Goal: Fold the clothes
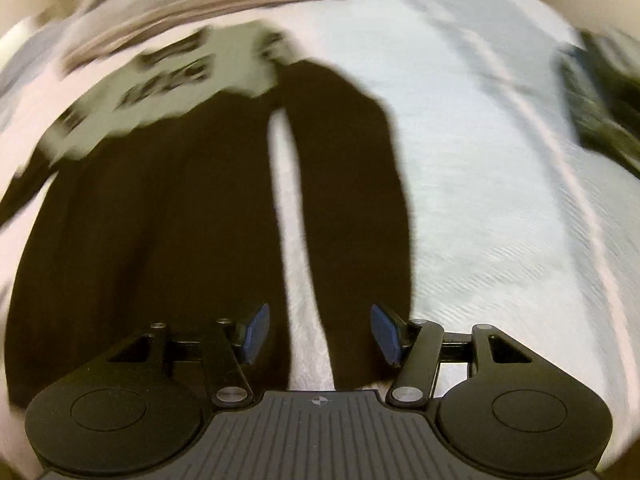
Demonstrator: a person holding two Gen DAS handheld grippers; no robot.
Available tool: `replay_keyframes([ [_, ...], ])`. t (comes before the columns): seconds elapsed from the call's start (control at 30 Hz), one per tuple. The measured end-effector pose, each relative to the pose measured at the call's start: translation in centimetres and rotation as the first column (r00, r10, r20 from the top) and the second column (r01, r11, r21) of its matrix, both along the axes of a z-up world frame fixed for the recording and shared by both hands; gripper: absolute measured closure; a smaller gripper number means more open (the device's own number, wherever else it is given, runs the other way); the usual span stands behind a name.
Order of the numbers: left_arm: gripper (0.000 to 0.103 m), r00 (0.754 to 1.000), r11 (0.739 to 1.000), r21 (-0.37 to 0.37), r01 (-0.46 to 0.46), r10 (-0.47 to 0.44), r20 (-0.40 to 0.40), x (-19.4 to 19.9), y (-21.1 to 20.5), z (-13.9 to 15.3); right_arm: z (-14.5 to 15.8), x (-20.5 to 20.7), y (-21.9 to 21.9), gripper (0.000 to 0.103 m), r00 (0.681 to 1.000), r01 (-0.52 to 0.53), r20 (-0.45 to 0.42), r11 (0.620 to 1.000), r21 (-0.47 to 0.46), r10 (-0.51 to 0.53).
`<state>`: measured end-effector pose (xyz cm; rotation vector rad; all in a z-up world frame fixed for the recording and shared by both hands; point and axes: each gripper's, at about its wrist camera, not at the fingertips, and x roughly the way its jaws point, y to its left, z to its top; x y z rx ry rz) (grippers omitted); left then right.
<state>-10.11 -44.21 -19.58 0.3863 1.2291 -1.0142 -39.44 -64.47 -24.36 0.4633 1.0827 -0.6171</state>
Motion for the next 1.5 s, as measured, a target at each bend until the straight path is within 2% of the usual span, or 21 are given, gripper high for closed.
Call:
replay_keyframes([
  [0.07, 0.077, 1.000, 1.000, 0.023, 0.010, -0.010, -0.013, -3.4, -1.5, -0.7, -1.9, -0.2, -0.1, 0.049, 0.993, -0.108, -0.039, 0.994, -0.010, 0.107],
  [0.17, 0.075, 0.999, 0.998, 0.050, 0.046, -0.045, -0.024, -7.4, -4.0, -1.4, -3.9, -0.3, -0.1, 0.049, 0.980, -0.186, -0.081, 0.981, -0.057, 0.182],
  [0.23, 0.072, 0.997, 0.995, 0.054, 0.080, -0.080, -0.010, -9.3, -5.5, -1.3, -4.6, -0.5, -0.5, 0.056, 0.970, -0.229, -0.106, 0.970, -0.083, 0.220],
  [0.27, 0.072, 0.996, 0.994, 0.056, 0.092, -0.092, -0.009, -9.9, -6.1, -1.4, -4.8, -0.6, -0.8, 0.074, 0.966, -0.242, -0.114, 0.967, -0.086, 0.231],
  [0.3, 0.072, 0.994, 0.993, 0.061, 0.106, -0.105, -0.012, -10.5, -6.8, -1.5, -4.5, -0.9, -1.1, 0.097, 0.966, -0.243, -0.115, 0.966, -0.087, 0.233],
  [0.33, 0.072, 0.994, 0.992, 0.062, 0.112, -0.112, -0.012, -10.9, -7.4, -1.5, -4.0, -1.2, -1.5, 0.102, 0.968, -0.240, -0.100, 0.968, -0.071, 0.232],
  [0.37, 0.072, 0.993, 0.991, 0.063, 0.121, -0.121, -0.007, -11.1, -7.9, -1.3, -2.9, -1.6, -2.2, 0.103, 0.973, -0.224, -0.071, 0.974, -0.041, 0.221],
  [0.47, 0.072, 0.989, 0.988, 0.055, 0.143, -0.145, 0.021, -11.6, -9.3, -0.4, 1.7, -3.8, -5.3, 0.103, 0.990, -0.128, 0.072, 0.990, 0.055, 0.124],
  [0.53, 0.072, 0.988, 0.987, 0.047, 0.151, -0.152, 0.030, -11.4, -9.8, 0.2, 5.0, -6.2, -9.1, 0.103, 0.986, -0.002, 0.168, 0.992, 0.122, -0.019],
  [0.57, 0.072, 0.987, 0.987, 0.043, 0.155, -0.157, 0.034, -11.4, -10.2, 0.5, 6.6, -7.7, -11.6, 0.103, 0.972, 0.070, 0.212, 0.987, 0.146, -0.100],
  [0.67, 0.072, 0.986, 0.987, 0.037, 0.158, -0.160, 0.050, -11.4, -11.3, 1.1, 9.1, -10.9, -18.5, 0.103, 0.933, 0.240, 0.259, 0.968, 0.070, -0.250],
  [0.77, 0.071, 0.988, 0.989, 0.041, 0.141, -0.144, 0.054, -11.6, -12.0, 1.1, 8.3, -12.9, -24.3, 0.101, 0.885, 0.395, 0.277, 0.919, -0.015, -0.376],
  [0.87, 0.071, 0.989, 0.989, 0.058, 0.135, -0.138, 0.045, -12.3, -12.3, 0.5, 6.3, -12.8, -27.5, 0.085, 0.887, 0.442, 0.186, 0.894, -0.079, -0.423],
  [0.97, 0.069, 0.990, 0.988, 0.077, 0.131, -0.135, 0.043, -13.0, -11.8, 0.1, 5.0, -12.7, -26.8, 0.078, 0.899, 0.409, 0.190, 0.911, -0.049, -0.394],
  [1.03, 0.068, 0.994, 0.991, 0.092, 0.102, -0.106, 0.038, -13.1, -10.8, -0.2, 4.2, -12.1, -24.9, 0.073, 0.915, 0.366, 0.181, 0.930, -0.004, -0.360],
  [1.2, 0.061, 0.998, 0.992, 0.129, 0.015, -0.023, 0.055, -12.0, -6.5, -0.7, 0.6, -9.5, -17.4, 0.062, 0.958, 0.196, 0.165, 0.958, 0.211, -0.233],
  [1.27, 0.058, 0.998, 0.989, 0.141, -0.033, 0.025, 0.054, -11.1, -4.2, -1.0, -0.6, -8.2, -13.3, 0.060, 0.976, 0.095, 0.162, 0.953, 0.289, -0.146],
  [1.37, 0.053, 0.994, 0.982, 0.156, -0.106, 0.099, 0.054, -9.9, -0.3, -1.7, -1.9, -7.1, -7.2, 0.053, 0.986, -0.047, 0.164, 0.923, 0.383, -0.018],
  [1.43, 0.048, 0.989, 0.974, 0.169, -0.150, 0.145, 0.039, -9.1, 2.2, -2.7, -2.6, -6.3, -3.9, 0.047, 0.986, -0.121, 0.152, 0.904, 0.411, 0.063],
  [1.5, 0.048, 0.986, 0.969, 0.177, -0.169, 0.169, 0.017, -8.8, 4.3, -3.9, -3.3, -5.7, -1.8, 0.046, 0.985, -0.155, 0.132, 0.905, 0.395, 0.111],
])
